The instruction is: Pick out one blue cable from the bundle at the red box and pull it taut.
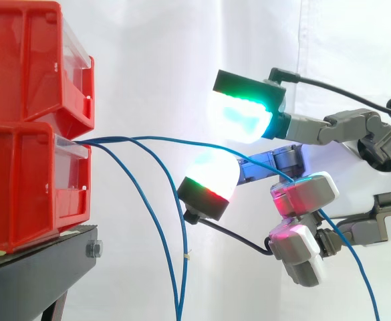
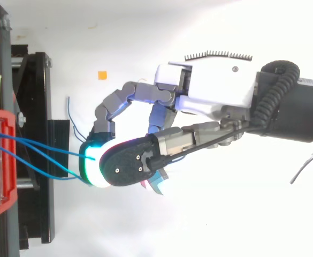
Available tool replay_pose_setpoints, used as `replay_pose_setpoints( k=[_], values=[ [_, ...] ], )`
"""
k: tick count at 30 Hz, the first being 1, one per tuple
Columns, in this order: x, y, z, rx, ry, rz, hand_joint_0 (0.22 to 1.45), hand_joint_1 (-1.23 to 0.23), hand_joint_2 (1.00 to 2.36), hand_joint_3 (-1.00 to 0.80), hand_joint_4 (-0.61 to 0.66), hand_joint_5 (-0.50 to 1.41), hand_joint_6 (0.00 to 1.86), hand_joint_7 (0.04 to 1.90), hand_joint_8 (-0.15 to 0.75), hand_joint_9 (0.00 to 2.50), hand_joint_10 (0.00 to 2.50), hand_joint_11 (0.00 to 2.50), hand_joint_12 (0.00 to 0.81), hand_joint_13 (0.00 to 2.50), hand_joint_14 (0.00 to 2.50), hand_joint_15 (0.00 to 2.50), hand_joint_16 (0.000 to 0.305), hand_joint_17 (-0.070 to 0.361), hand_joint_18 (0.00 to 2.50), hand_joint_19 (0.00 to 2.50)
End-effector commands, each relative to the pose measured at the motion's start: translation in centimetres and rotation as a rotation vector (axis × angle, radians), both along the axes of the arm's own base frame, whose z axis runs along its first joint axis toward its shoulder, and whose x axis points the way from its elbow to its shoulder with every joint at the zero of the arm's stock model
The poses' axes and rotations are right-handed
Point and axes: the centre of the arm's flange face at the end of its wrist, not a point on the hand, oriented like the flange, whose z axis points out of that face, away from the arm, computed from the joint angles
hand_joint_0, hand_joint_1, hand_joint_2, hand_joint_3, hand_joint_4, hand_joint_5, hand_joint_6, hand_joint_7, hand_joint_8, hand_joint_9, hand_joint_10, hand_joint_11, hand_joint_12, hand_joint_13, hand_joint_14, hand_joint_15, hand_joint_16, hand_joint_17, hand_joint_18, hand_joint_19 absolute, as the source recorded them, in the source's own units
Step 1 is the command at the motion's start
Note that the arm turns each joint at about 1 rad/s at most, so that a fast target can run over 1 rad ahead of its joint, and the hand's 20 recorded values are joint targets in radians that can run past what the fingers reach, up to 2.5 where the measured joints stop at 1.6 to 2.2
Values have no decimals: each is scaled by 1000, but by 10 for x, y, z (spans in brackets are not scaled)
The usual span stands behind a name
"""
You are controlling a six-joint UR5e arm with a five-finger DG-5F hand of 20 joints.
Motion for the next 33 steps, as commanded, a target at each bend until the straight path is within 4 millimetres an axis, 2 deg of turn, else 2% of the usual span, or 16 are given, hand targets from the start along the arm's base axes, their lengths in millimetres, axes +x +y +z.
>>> replay_pose_setpoints(
  k=[1, 3, 6, 16, 19, 23, 33],
  values=[
    [0, 0, 0, 0, 2, 0, 592, -532, 1012, -352, -3, -68, 857, 959, 261, 1478, 31, 848, 360, 1229, 26, 696, 48, 109, 1073, 741],
    [0, 0, 0, 0, 2, 0, 586, -582, 1015, -292, -1, -69, 855, 1013, 264, 1471, 32, 861, 363, 1229, 26, 705, 48, 109, 1076, 746],
    [0, 0, 0, 0, 2, 0, 579, -634, 1014, -234, 4, -70, 871, 966, 289, 1473, 29, 839, 389, 1260, 25, 679, 55, 124, 1132, 692],
    [0, -1, 0, 0, 2, -1, 580, -699, 1013, -247, 24, -82, 888, 925, 301, 1448, 29, 843, 393, 1251, 24, 680, 56, 125, 1125, 680],
    [0, 0, 0, 0, 2, 0, 586, -713, 1012, -290, 34, -91, 895, 903, 286, 1428, 29, 843, 381, 1237, 25, 689, 53, 120, 1099, 693],
    [0, 0, 0, 0, 2, 0, 570, -690, 1000, -489, 17, -89, 892, 897, 264, 1435, 30, 857, 364, 1220, 26, 699, 50, 112, 1065, 716],
    [-1, -1, -1, -1, 8, 0, 553, -615, 1000, -500, 9, -80, 882, 904, 271, 1464, 31, 855, 367, 1229, 26, 692, 49, 111, 1064, 702]
  ],
)
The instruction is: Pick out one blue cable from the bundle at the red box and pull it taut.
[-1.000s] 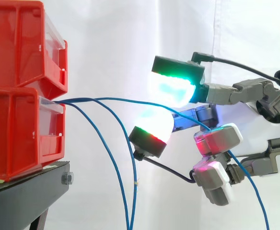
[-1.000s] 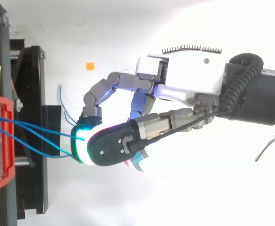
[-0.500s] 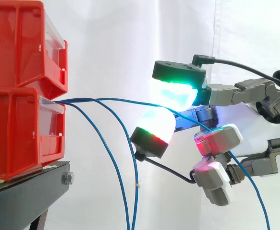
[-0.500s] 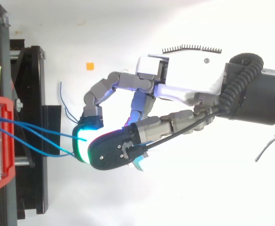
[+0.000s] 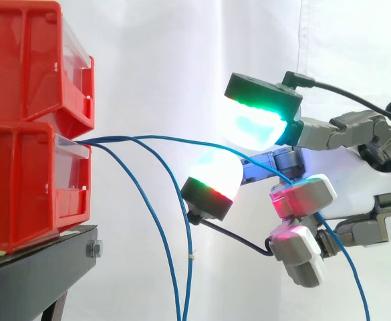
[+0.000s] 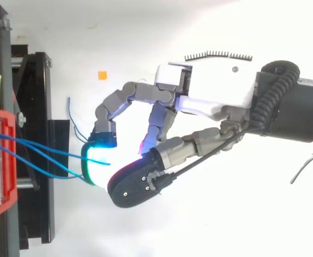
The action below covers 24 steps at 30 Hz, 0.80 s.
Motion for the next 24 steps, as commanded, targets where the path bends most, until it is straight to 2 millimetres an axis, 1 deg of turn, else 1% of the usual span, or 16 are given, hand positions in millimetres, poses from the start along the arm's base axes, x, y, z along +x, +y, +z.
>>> replay_pose_setpoints(
  k=[1, 6, 9, 12, 14, 18, 24],
  values=[
    [-1, -1, -1, -1, 7, 0, 566, -612, 1000, -500, 6, -79, 881, 902, 265, 1463, 31, 856, 363, 1227, 26, 689, 49, 109, 1059, 707],
    [-1, -2, -1, -1, 7, 0, 592, -611, 1005, -435, -15, -76, 883, 934, 262, 1465, 30, 859, 361, 1225, 27, 699, 48, 108, 1053, 713],
    [-1, -2, -1, -1, 7, 0, 597, -628, 1009, -392, -5, -75, 888, 929, 270, 1469, 31, 860, 362, 1231, 25, 692, 48, 108, 1053, 704],
    [-1, -2, -1, -1, 7, 0, 601, -667, 1012, -350, -12, -75, 893, 939, 265, 1468, 31, 864, 361, 1230, 26, 691, 48, 108, 1056, 705],
    [-1, -2, -1, -1, 7, -1, 596, -710, 1016, -291, -8, -75, 902, 969, 272, 1470, 31, 874, 361, 1226, 26, 696, 48, 108, 1061, 706],
    [-1, -2, -1, -1, 7, 0, 597, -765, 1017, -228, -10, -70, 919, 953, 279, 1471, 31, 873, 373, 1234, 26, 688, 51, 114, 1083, 682],
    [-2, -3, -1, -1, 13, 0, 604, -785, 1016, -234, -10, -70, 922, 942, 278, 1466, 30, 862, 369, 1225, 26, 685, 50, 113, 1073, 680]
  ],
)
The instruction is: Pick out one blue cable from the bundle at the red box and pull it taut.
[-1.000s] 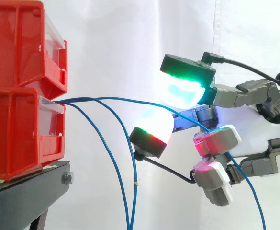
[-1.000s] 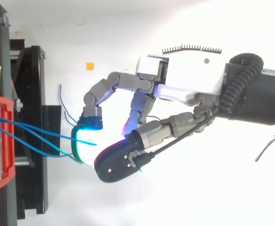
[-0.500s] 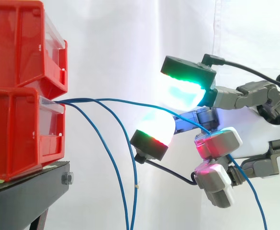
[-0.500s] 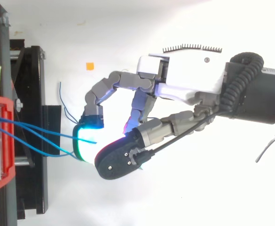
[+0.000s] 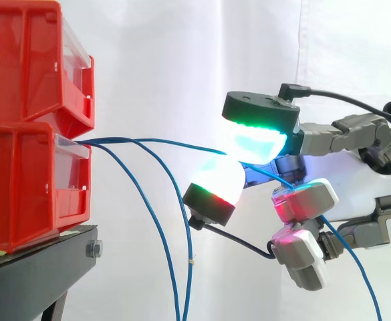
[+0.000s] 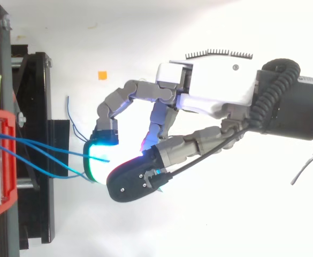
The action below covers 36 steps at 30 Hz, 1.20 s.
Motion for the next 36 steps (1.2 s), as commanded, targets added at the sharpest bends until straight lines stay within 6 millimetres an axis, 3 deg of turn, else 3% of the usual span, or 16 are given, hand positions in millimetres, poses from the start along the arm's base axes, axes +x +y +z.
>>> replay_pose_setpoints(
  k=[1, 12, 17, 25, 36],
  values=[
    [0, 0, 0, -1, 3, 0, 604, -786, 1016, -234, -11, -70, 922, 945, 274, 1467, 30, 860, 370, 1225, 26, 685, 50, 112, 1072, 681],
    [-8, -3, 3, 9, 47, 0, 606, -769, 1016, -246, -10, -64, 919, 949, 280, 1450, 29, 853, 375, 1222, 25, 683, 52, 116, 1080, 675],
    [-19, -1, 17, 0, 93, 7, 600, -723, 1013, -319, 11, -76, 912, 942, 264, 1423, 28, 863, 361, 1198, 26, 691, 48, 108, 1037, 700],
    [-28, 0, 23, -7, 143, 22, 550, -652, 1000, -500, 34, -88, 874, 925, 273, 1410, 31, 846, 372, 1193, 24, 695, 51, 114, 1030, 708],
    [-29, 0, 22, -9, 149, 24, 511, -532, 1000, -500, 54, -90, 856, 864, 274, 1412, 29, 837, 388, 1196, 23, 678, 54, 120, 1048, 694]
  ],
)
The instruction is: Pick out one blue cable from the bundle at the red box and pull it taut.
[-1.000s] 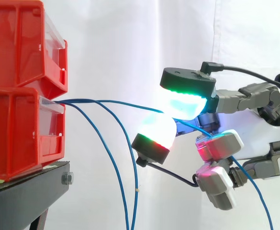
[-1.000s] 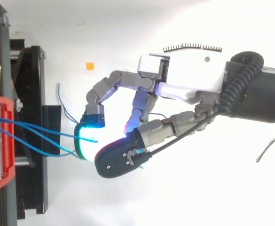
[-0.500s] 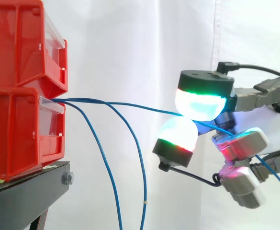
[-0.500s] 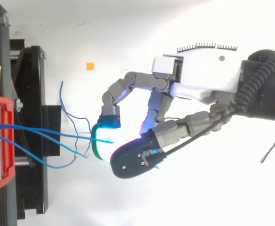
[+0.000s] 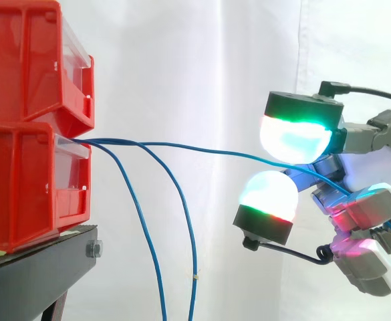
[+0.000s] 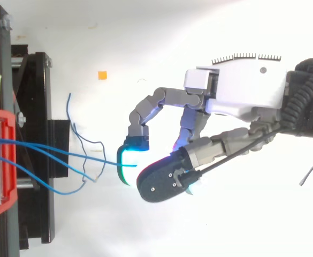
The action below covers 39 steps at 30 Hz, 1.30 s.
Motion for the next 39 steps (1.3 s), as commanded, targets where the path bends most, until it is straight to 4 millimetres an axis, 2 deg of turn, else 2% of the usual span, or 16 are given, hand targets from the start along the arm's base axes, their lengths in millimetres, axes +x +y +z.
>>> replay_pose_setpoints(
  k=[1, 7, 8, 13, 18, 29, 34, 35, 36, 37, 39],
  values=[
    [0, 0, 0, -1, -1, 0, 511, -523, 1000, -500, 54, -90, 855, 868, 280, 1412, 31, 841, 384, 1195, 25, 677, 54, 121, 1052, 693],
    [0, 0, 0, -1, -1, 0, 585, -456, 1001, -485, 31, -88, 850, 887, 263, 1413, 28, 838, 363, 1187, 24, 694, 49, 111, 1017, 727],
    [0, 1, 0, -1, -1, 2, 594, -476, 1007, -408, 26, -83, 852, 909, 264, 1418, 30, 839, 363, 1187, 24, 699, 49, 110, 1013, 720],
    [0, -1, 0, 1, -1, -2, 580, -586, 1016, -266, 24, -82, 865, 943, 275, 1415, 30, 846, 373, 1185, 24, 693, 51, 115, 1025, 703],
    [2, -1, 1, 2, -14, -3, 578, -662, 1014, -228, 31, -83, 881, 926, 291, 1414, 29, 831, 394, 1200, 23, 677, 55, 124, 1059, 683],
    [5, -1, 3, 5, -40, -5, 595, -740, 1013, -277, 64, -98, 904, 890, 279, 1369, 27, 861, 376, 1170, 24, 687, 53, 119, 1029, 678],
    [5, -2, 3, 6, -46, -6, 622, -760, 1010, -368, 63, -104, 903, 971, 272, 1350, 30, 888, 365, 1150, 26, 693, 49, 110, 988, 690],
    [5, -2, 3, 6, -46, -6, 650, -749, 1009, -379, 54, -106, 907, 1044, 282, 1342, 31, 901, 366, 1136, 27, 693, 49, 110, 988, 680],
    [6, -2, 2, 5, -45, -4, 657, -745, 1009, -386, 45, -108, 916, 1035, 282, 1322, 30, 899, 368, 1126, 26, 687, 49, 109, 988, 681],
    [6, -2, 2, 5, -45, -4, 685, -764, 1007, -399, -19, -107, 951, 917, 284, 1319, 30, 905, 366, 1119, 27, 675, 49, 110, 987, 665],
    [6, -2, 1, 3, -44, -4, 715, -792, 1006, -412, -77, -106, 954, 974, 282, 1313, 30, 908, 359, 1117, 26, 684, 48, 108, 986, 656]
  ],
)
